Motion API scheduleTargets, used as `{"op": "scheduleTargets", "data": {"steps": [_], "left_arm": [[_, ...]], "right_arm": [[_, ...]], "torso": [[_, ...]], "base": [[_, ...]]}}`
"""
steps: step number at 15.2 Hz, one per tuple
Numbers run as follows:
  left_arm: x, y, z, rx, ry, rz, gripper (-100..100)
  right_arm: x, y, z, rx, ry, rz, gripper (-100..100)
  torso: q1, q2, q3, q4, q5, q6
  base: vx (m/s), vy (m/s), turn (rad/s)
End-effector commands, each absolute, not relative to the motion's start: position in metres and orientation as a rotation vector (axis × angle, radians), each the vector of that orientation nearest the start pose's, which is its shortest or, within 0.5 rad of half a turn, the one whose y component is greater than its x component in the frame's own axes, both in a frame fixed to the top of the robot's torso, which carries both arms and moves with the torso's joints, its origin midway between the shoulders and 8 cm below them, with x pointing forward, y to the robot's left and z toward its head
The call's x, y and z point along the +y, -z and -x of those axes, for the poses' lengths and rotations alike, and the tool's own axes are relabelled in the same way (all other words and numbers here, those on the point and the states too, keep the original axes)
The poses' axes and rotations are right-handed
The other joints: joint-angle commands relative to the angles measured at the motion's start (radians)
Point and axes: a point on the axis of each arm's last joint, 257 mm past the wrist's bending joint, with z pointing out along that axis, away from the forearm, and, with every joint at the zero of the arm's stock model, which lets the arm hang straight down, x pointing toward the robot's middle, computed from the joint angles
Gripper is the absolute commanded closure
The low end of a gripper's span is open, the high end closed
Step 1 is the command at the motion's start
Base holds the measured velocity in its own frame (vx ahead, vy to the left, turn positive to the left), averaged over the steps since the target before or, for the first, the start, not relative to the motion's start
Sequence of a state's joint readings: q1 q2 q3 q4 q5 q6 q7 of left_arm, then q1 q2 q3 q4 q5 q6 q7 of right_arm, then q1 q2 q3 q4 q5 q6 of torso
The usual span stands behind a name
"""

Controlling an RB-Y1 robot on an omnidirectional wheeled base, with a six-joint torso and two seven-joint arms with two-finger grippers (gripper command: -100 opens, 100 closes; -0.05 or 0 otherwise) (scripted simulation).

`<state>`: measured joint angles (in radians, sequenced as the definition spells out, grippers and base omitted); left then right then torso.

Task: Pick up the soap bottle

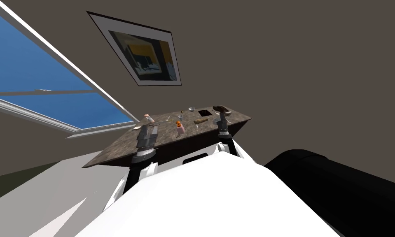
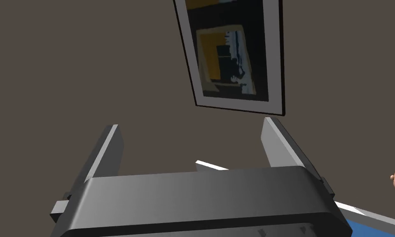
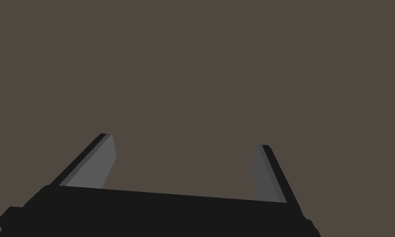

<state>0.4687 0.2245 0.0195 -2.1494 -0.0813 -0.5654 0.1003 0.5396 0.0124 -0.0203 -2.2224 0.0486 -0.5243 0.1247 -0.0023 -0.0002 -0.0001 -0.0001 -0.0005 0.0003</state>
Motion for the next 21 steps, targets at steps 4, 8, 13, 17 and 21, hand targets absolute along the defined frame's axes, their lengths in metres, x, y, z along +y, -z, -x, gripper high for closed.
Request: {"op": "scheduleTargets", "data": {"steps": [4, 8, 13, 17, 21], "left_arm": [[0.255, 0.044, -0.373, 1.008, 1.225, 0.435, -100], [0.256, 0.077, -0.383, 1.153, 1.112, 0.357, -100], [0.262, 0.111, -0.392, 1.286, 0.987, 0.273, -100], [0.273, 0.143, -0.398, 1.4, 0.858, 0.188, -100], [0.287, 0.169, -0.404, 1.49, 0.735, 0.105, -100]], "right_arm": [[-0.288, 0.01, -0.346, 0.71, -1.108, -0.637, 0], [-0.288, 0.01, -0.346, 0.71, -1.108, -0.637, 0], [-0.288, 0.01, -0.346, 0.71, -1.108, -0.637, 0], [-0.288, 0.01, -0.346, 0.71, -1.108, -0.637, 0], [-0.288, 0.01, -0.346, 0.71, -1.108, -0.637, 0]], "torso": [[0.0, 0.0, 0.0, 0.0, 0.0, 0.0], [-0.001, 0.0, 0.0, 0.0, 0.0, 0.0], [-0.001, 0.0, 0.0, 0.0, 0.0, 0.0], [-0.001, -0.001, 0.0, 0.0, 0.0, 0.0], [-0.002, -0.002, -0.001, 0.0, 0.0, 0.0]], "base": [[0.0, -0.032, -0.067], [0.002, -0.05, -0.107], [0.006, -0.05, -0.077], [0.014, -0.046, -0.108], [0.026, -0.053, -0.102]]}}
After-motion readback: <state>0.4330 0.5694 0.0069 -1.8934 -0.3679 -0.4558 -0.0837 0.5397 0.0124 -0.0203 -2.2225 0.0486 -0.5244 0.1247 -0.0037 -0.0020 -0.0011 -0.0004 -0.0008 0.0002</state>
